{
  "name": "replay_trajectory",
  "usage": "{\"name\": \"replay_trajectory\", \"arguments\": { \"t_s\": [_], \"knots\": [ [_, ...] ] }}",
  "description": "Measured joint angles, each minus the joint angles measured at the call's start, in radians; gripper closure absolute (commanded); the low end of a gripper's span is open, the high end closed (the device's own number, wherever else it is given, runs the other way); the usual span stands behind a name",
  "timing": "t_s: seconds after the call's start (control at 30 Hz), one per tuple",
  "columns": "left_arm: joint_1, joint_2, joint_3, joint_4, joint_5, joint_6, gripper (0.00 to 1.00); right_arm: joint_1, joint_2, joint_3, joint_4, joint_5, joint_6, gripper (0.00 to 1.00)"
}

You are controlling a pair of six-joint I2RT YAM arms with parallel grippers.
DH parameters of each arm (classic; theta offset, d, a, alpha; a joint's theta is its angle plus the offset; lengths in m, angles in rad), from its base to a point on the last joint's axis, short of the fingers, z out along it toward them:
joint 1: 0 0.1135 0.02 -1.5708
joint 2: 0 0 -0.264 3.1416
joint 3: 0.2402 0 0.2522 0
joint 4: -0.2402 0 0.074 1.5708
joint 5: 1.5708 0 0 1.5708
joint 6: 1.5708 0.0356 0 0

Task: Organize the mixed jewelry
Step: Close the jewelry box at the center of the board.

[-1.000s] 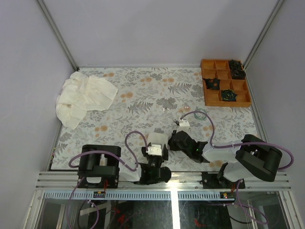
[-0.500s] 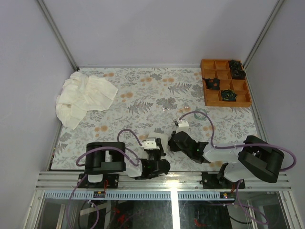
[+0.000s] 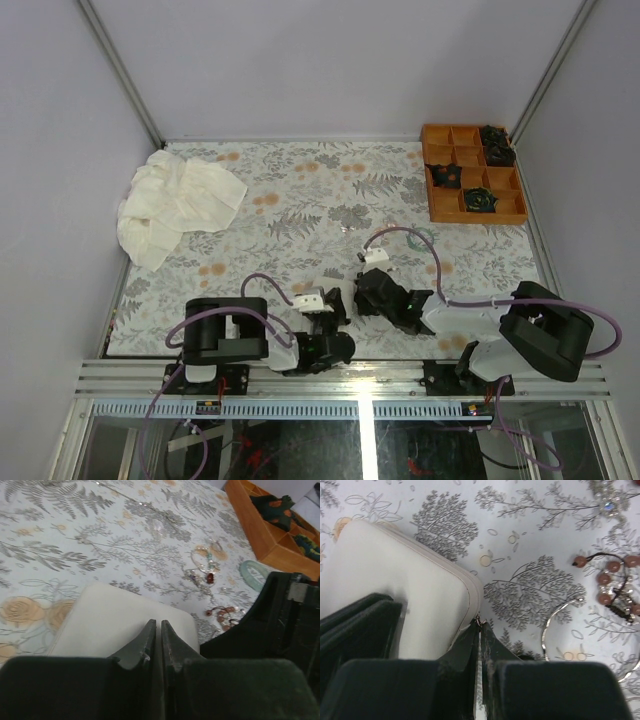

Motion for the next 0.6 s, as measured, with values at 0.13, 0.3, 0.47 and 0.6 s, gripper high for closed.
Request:
{"name": "replay_trajectory", "arguments": {
  "t_s": [0.13, 0.3, 0.47, 0.6],
  "knots": [
    [0.013, 0.022, 0.010, 0.059, 0.040, -0.025, 0.93, -0.039, 0.000, 0.011, -0.024, -0.006, -0.029, 1.00],
    [0.023, 0.037, 0.012, 0.130, 0.098, -0.064, 0.93, -0.070, 0.019, 0.034, -0.038, -0.014, -0.065, 1.00],
    [0.029, 0.043, 0.014, 0.161, 0.145, -0.094, 0.74, -0.084, 0.051, 0.059, -0.035, -0.017, -0.087, 1.00],
    [0.029, -0.010, 0.015, 0.113, 0.167, -0.107, 0.49, -0.092, 0.051, 0.061, -0.036, -0.025, -0.101, 1.00]
  ]
}}
